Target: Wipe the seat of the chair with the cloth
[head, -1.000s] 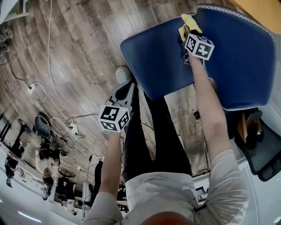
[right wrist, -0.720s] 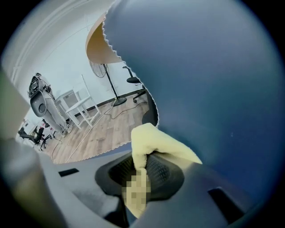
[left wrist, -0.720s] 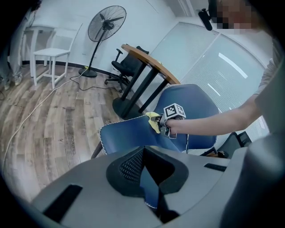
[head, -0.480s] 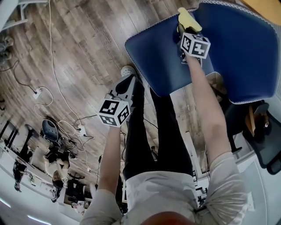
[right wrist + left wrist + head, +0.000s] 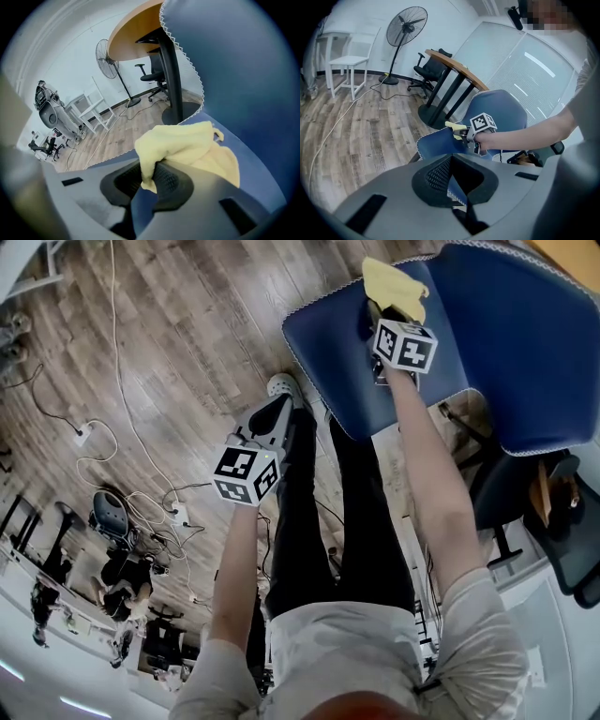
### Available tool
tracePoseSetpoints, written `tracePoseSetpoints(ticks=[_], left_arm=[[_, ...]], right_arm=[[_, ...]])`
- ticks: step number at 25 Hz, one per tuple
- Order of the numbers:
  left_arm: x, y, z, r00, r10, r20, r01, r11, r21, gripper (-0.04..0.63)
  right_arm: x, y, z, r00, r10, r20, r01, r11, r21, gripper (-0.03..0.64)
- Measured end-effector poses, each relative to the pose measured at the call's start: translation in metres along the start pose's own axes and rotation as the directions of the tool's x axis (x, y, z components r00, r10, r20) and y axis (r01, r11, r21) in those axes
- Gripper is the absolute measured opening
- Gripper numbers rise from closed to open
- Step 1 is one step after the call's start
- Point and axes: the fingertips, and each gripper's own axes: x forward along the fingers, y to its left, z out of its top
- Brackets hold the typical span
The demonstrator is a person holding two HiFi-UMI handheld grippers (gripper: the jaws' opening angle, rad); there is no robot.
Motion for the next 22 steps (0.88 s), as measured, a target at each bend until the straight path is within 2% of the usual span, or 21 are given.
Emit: tracePoseSetpoints(ticks=[14, 22], left_arm=[[-0.02, 0.013, -0.007, 1.0, -0.003, 0.018, 0.003, 1.0, -0.006, 0.026], [-0.026, 0.012, -0.017, 1.0, -0.003, 0.004, 0.003, 1.0, 0.005, 0.026]], right_arm=[[-0.007, 0.051, -0.041, 0.998, 0.027, -0.051, -0.027, 1.0, -0.01, 0.063], [-0.008, 0.093, -0.068, 0.993, 0.08, -0.087, -0.089, 0.99, -0.109, 0.063]])
